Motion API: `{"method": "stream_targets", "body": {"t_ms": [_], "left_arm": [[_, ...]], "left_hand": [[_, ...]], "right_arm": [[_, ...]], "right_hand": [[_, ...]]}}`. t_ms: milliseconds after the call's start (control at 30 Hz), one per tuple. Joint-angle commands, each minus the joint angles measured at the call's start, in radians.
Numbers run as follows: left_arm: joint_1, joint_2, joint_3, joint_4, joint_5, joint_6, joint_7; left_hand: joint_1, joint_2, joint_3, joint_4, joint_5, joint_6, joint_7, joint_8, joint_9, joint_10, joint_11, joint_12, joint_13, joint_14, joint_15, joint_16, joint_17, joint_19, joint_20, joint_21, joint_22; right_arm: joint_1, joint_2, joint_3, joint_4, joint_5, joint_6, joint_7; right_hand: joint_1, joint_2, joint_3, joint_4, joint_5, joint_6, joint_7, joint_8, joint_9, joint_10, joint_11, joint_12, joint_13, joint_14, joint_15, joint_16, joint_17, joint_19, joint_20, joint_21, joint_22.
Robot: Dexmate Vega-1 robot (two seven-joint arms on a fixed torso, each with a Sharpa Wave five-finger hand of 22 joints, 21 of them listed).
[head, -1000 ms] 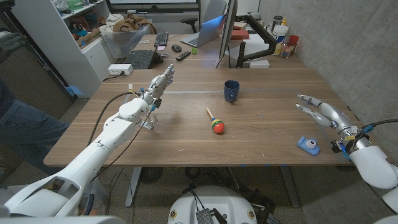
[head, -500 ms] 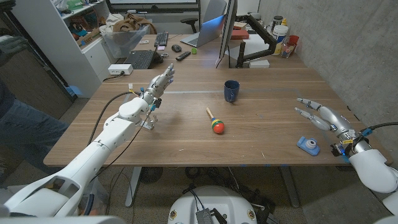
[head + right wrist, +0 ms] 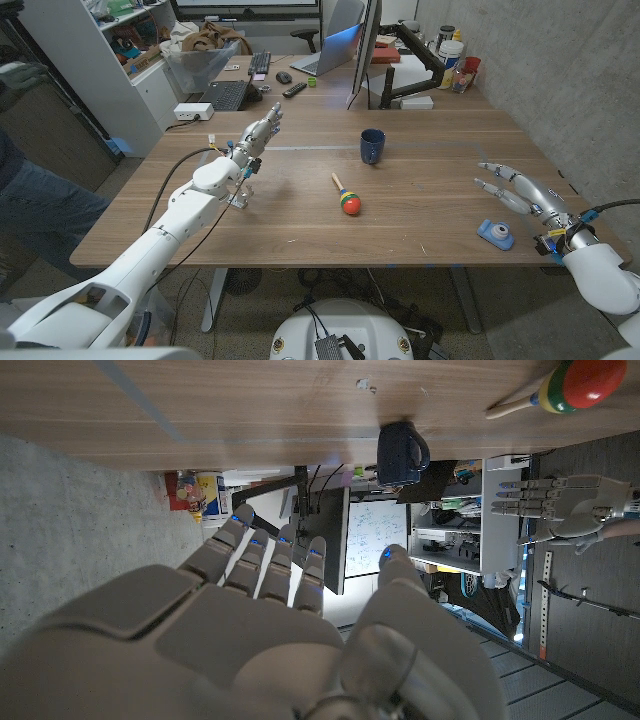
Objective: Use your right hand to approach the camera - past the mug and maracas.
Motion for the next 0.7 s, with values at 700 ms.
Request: {"method": "stream_targets", "body": {"t_ms": [700], "left_arm": [[0.004,-0.002,0.003,-0.010,0.005,0.007,0.009]], "left_hand": [[0.007,0.005,-0.011,0.003,-0.005,0.007,-0.006,0.005,0.006,-0.005,-0.005,0.004,0.003,-0.002,-0.003,0.004,0.002,-0.004,0.001,0.009,0.004]], "right_arm": [[-0.042,-0.008,0.003,-0.006,-0.071,-0.065,-0.016]], "right_hand": [[0.007,-0.004,0.007,-0.004,0.005,0.008,-0.012,0.000,0.005,-0.002,-0.005,0.000,0.001,-0.001,0.008,0.009,0.005,-0.013,0.012,-0.004,0.004]]}}
